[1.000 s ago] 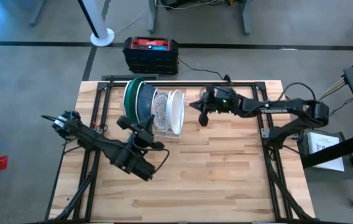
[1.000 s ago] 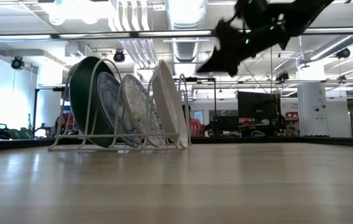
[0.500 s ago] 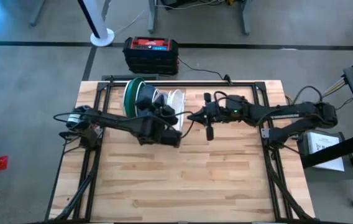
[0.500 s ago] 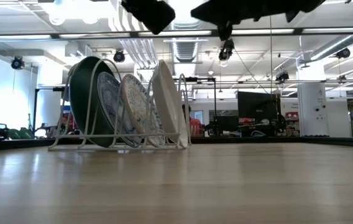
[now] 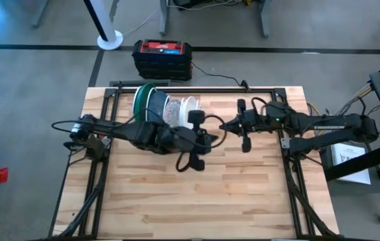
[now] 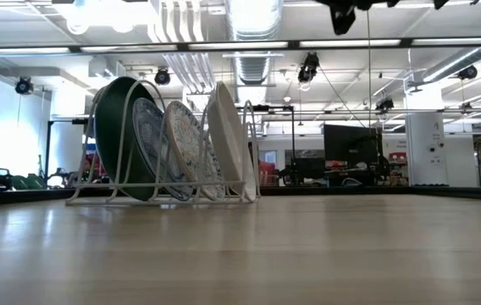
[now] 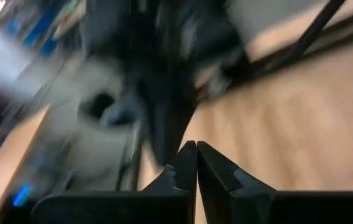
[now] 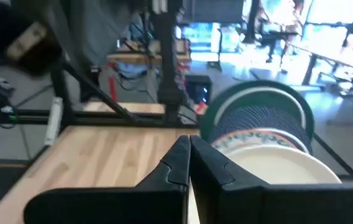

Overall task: Sort dishes
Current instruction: Move the dish rack

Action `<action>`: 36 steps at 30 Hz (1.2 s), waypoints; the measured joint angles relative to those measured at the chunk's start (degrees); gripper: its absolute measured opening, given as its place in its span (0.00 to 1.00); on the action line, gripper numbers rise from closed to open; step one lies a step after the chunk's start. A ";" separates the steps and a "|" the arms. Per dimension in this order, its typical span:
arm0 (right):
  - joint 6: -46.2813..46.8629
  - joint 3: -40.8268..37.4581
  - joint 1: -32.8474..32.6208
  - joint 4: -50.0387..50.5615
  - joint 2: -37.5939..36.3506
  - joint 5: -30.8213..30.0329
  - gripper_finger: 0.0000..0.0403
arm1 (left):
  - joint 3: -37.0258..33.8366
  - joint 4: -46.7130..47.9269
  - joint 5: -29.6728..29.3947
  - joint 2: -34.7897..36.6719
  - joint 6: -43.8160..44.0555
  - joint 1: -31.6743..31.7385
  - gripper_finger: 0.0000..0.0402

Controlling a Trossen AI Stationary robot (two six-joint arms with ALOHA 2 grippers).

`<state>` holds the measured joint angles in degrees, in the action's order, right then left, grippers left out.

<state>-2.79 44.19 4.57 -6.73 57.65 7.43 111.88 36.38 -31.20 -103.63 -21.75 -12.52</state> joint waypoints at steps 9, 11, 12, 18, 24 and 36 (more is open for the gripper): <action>-3.24 -4.84 -9.82 -2.01 -7.63 -11.09 0.00 | 2.52 -4.04 8.31 0.40 -3.80 1.18 0.00; -3.85 -5.67 -11.72 -1.77 -8.91 -13.95 0.00 | 0.07 -5.96 8.63 1.52 -4.16 1.28 0.00; -3.93 -6.12 -12.44 -2.00 -9.58 -14.80 0.00 | -1.37 -7.17 8.68 2.22 -4.18 1.56 0.00; -3.86 -8.84 -13.30 -1.72 -13.62 -16.86 0.00 | -16.14 -18.93 11.28 10.60 -3.91 2.41 0.00; -4.17 -10.13 -13.15 -2.41 -16.28 -17.76 0.00 | -35.62 -36.00 11.27 23.67 -2.98 2.28 0.00; -6.74 -7.64 -8.86 -13.65 -0.57 -13.59 0.00 | -55.62 -62.63 20.42 24.64 -2.63 5.07 0.00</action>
<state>-9.53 36.56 -4.29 -20.39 57.08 -6.16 56.26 -26.25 -10.77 -79.00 -24.38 -7.44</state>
